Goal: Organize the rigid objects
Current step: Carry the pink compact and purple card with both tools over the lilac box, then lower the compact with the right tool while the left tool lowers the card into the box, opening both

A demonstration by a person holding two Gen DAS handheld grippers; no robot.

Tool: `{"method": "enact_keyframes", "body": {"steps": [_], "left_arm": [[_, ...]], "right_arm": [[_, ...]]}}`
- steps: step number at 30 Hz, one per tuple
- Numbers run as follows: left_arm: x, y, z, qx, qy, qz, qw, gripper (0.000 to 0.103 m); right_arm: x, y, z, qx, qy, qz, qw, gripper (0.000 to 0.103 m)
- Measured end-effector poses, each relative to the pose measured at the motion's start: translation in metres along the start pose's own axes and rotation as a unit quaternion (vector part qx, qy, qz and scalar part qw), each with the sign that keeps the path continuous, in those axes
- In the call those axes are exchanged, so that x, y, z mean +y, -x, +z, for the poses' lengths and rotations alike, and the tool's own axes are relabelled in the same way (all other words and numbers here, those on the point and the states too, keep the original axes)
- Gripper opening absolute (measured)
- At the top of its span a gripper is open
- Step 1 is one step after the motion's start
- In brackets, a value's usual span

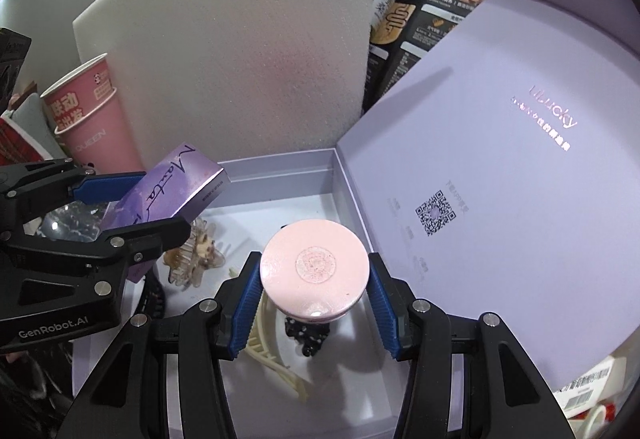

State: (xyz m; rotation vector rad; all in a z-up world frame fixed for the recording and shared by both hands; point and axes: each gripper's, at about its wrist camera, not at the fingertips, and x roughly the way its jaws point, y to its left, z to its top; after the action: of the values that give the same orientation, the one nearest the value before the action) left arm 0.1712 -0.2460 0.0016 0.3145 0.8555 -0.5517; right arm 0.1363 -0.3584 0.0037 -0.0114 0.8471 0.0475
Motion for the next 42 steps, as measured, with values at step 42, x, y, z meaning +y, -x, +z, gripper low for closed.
{"method": "enact_keyframes", "body": {"steps": [42], "left_arm": [[-0.010,-0.026,-0.014,0.036,0.009,0.039,0.9986,0.051]], "right_arm": [[0.009,-0.005,-0.014,0.022,0.030,-0.015,0.999,0.060]]}}
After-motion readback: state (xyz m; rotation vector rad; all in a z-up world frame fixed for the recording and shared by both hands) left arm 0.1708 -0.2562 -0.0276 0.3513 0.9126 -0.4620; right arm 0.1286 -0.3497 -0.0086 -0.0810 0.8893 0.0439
